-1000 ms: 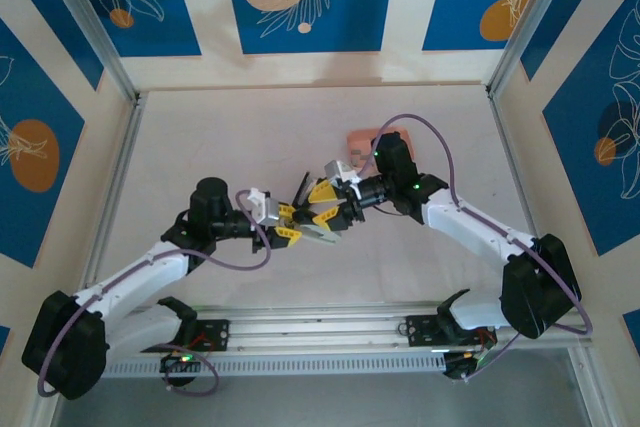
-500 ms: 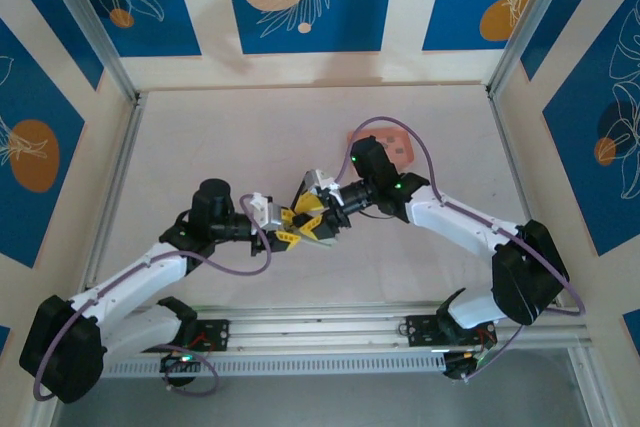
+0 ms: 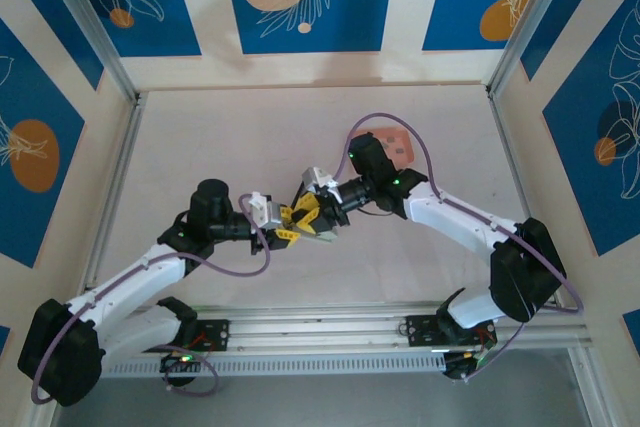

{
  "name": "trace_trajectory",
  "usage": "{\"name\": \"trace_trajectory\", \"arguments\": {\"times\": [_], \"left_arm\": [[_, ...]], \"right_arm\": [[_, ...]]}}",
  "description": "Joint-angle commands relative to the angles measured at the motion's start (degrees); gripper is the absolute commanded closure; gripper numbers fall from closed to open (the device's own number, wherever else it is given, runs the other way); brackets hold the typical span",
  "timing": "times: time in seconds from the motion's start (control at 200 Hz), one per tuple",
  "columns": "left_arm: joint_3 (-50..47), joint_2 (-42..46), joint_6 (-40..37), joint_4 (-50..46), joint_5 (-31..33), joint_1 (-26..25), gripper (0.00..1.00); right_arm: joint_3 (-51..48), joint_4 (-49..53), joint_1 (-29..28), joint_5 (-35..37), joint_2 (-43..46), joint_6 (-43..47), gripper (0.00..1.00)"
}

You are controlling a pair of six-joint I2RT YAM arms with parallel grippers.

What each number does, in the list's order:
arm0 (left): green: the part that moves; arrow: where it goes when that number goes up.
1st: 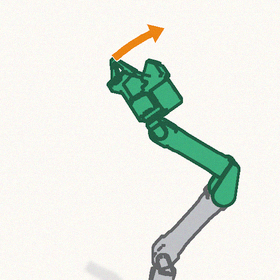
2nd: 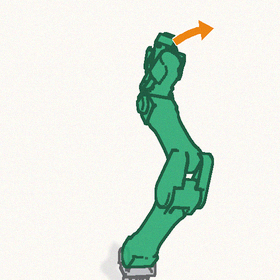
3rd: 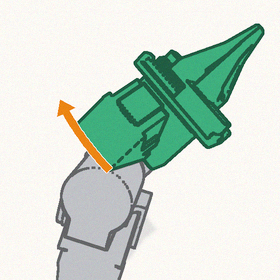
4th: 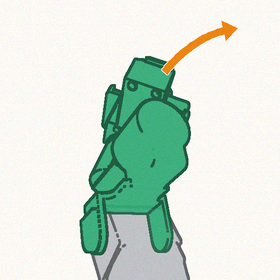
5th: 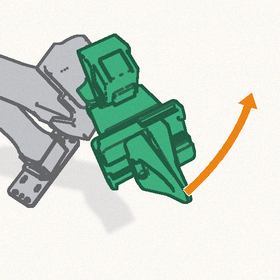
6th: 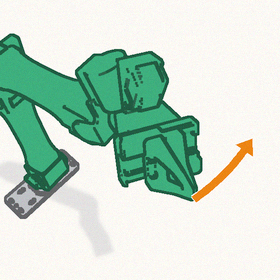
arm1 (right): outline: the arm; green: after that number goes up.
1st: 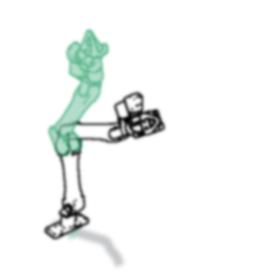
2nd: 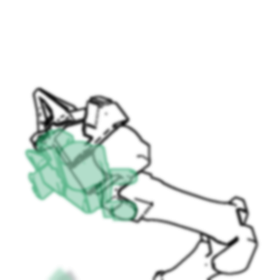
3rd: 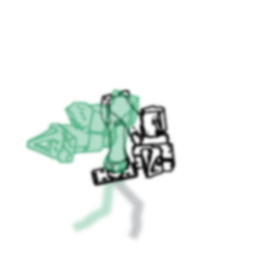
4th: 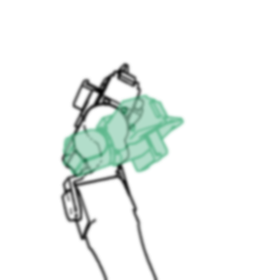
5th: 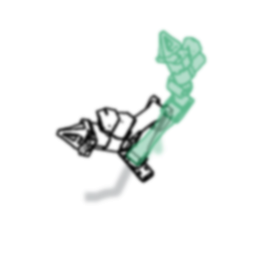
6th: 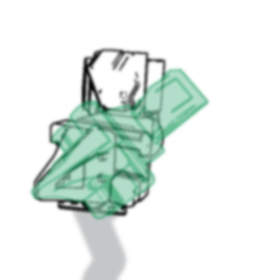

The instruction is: Load the staples into the stapler

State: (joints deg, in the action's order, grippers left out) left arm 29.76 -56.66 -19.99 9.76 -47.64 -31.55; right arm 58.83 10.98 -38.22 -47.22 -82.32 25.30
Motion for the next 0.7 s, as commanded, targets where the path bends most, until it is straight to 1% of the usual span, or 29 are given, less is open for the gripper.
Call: {"name": "trace_trajectory", "arguments": {"times": [0.0,0.025,0.12,0.345,0.475,0.525,0.62,0.69], "left_arm": [[0.83,1.56,-0.46,3.91,0.93,-0.72,0.86],[0.68,1.62,-0.44,3.66,1.6,-0.77,0.86],[-0.92,2.03,-0.24,3.21,4.16,-0.78,0.86],[-6.39,3.4,2.66,5.62,11.93,-0.84,0.85],[-8.95,2.86,3.78,7.2,13.92,-0.82,0.85],[-9.27,2.21,3.77,7.12,14.45,-1.03,0.83],[-9.37,0.41,3.21,7.09,15.29,-1.47,0.8],[-9.5,-1.13,3.64,8.55,16.33,-1.85,0.74]], "right_arm": [[0.59,-1.27,1.85,-5.95,0.67,-2.09,0.82],[0.15,-2.49,2.43,-6.64,1.29,-2.86,0.85],[-2.11,-8.07,5.09,-8.16,4.37,-6.21,0.9],[-6.62,-22.36,13.05,-9.46,12.25,-16.98,0.99],[-8.87,-28.95,15.27,-6.99,15.86,-22.27,1.0],[-10.04,-33.14,15.78,-5.86,16.92,-25.24,1.0],[-12.77,-41.84,16.2,-2.49,18.43,-31.5,1.0],[-13.88,-44.7,16.14,0.09,19.33,-33.06,1.0]]}}
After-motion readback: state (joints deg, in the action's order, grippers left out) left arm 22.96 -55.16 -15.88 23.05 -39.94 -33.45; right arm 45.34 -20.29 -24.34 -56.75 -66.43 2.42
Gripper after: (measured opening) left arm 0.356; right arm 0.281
